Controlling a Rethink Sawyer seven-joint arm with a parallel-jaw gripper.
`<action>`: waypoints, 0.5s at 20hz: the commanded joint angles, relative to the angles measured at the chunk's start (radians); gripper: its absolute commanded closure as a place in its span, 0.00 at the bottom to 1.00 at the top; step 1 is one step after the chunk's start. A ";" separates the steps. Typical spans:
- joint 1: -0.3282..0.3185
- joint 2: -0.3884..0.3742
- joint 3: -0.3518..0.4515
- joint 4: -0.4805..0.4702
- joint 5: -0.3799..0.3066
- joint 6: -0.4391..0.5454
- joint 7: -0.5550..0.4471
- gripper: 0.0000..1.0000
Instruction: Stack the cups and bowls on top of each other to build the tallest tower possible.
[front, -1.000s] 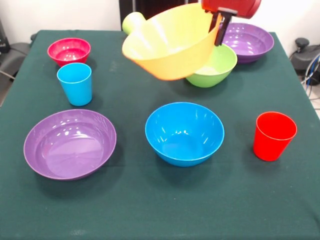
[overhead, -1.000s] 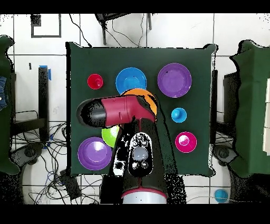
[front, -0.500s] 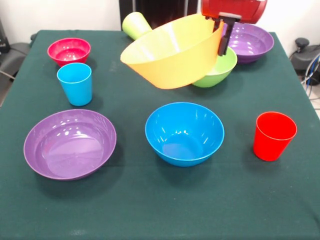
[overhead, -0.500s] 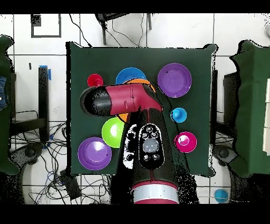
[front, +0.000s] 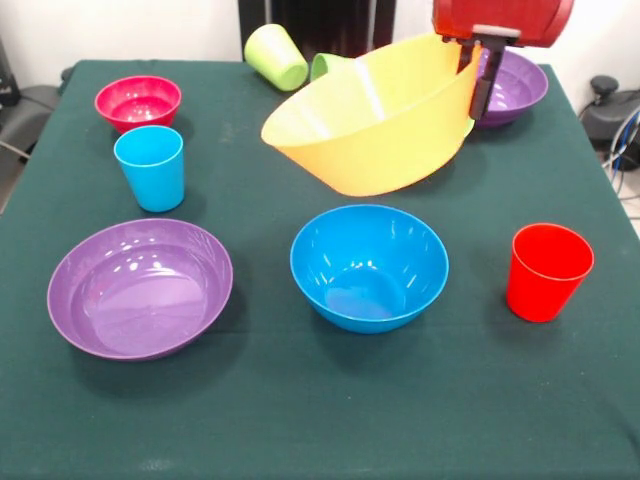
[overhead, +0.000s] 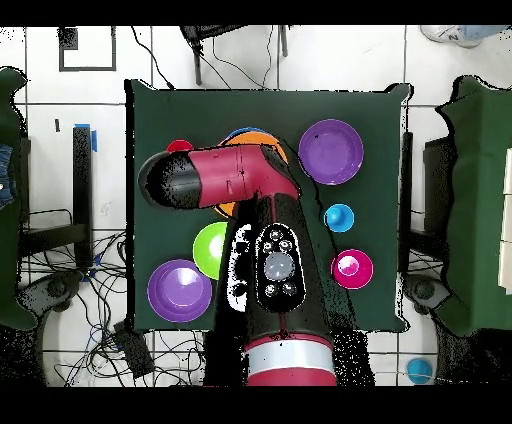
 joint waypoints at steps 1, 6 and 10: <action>-0.012 0.094 0.095 -0.032 -0.067 -0.013 -0.102 1.00; -0.014 0.130 0.086 -0.018 -0.111 -0.098 -0.094 1.00; -0.022 0.179 0.077 -0.030 -0.128 -0.147 -0.066 1.00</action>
